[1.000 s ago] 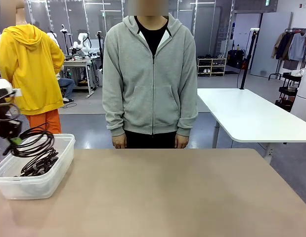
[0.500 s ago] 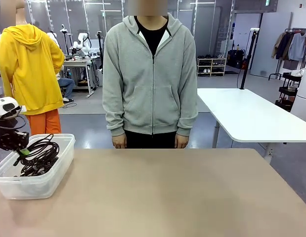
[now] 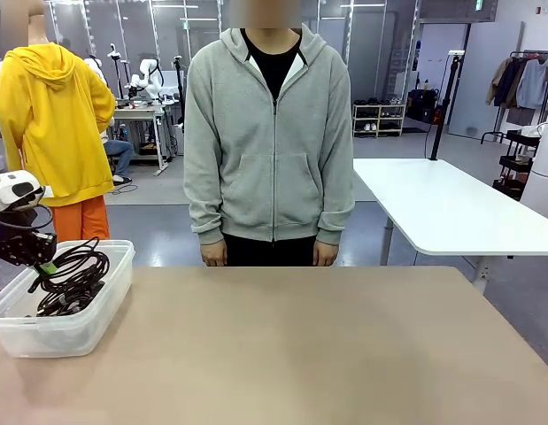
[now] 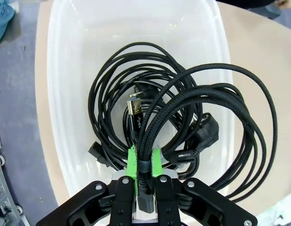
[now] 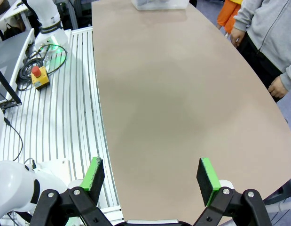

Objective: Organize and store the cables.
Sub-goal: Place the USB Extension Cable into the Organizing box.

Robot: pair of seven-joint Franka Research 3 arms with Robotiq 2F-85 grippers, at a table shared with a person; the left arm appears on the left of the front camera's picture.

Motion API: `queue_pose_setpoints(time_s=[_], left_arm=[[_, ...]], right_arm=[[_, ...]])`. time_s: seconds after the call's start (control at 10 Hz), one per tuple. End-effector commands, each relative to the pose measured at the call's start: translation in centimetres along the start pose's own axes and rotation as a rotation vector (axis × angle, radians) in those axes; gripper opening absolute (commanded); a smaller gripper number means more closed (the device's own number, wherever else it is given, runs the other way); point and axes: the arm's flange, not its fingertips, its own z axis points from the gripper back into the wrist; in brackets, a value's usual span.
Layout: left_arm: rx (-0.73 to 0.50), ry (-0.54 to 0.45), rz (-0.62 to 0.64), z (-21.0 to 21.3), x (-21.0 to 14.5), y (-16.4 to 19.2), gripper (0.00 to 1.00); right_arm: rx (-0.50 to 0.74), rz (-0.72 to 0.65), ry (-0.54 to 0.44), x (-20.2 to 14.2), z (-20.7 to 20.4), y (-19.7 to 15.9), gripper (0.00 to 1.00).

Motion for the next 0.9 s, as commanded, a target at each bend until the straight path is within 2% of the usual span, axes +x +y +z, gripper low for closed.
queue_pose_setpoints(time_s=[0.0, 0.1, 0.2, 0.3, 0.4, 0.5, 0.6, 0.7, 0.8], left_arm=[[0.002, -0.006, 0.001, 0.2, 0.2, 0.1, 0.14], [0.049, -0.044, 0.037, -0.1, 0.4, 0.6, 0.14], [0.021, -0.059, 0.070, -0.5, 0.8, 0.9, 0.14], [0.078, -0.071, 0.078, -1.2, 1.2, 1.1, 0.14], [0.082, -0.065, 0.101, -1.9, 1.5, 1.4, 0.14], [0.076, -0.066, 0.123, -2.3, 1.7, 1.5, 0.28], [0.105, -0.064, 0.108, -2.6, 1.6, 1.5, 0.49], [0.124, -0.062, 0.106, -2.7, 1.6, 1.4, 0.64], [0.128, -0.061, 0.101, -2.7, 1.6, 1.2, 0.85]], right_arm=[[-0.001, 0.020, -0.013, 0.1, 0.2, -0.1, 1.00], [-0.001, 0.020, -0.013, 0.1, 0.2, -0.1, 1.00], [-0.001, 0.020, -0.013, 0.1, 0.2, -0.1, 1.00], [-0.001, 0.020, -0.013, 0.1, 0.2, -0.1, 1.00], [-0.001, 0.020, -0.013, 0.1, 0.2, -0.1, 1.00], [-0.001, 0.020, -0.013, 0.1, 0.2, -0.1, 1.00], [-0.001, 0.020, -0.013, 0.1, 0.2, -0.1, 1.00], [-0.001, 0.020, -0.013, 0.1, 0.2, -0.1, 1.00], [-0.001, 0.020, -0.013, 0.1, 0.2, -0.1, 1.00]])
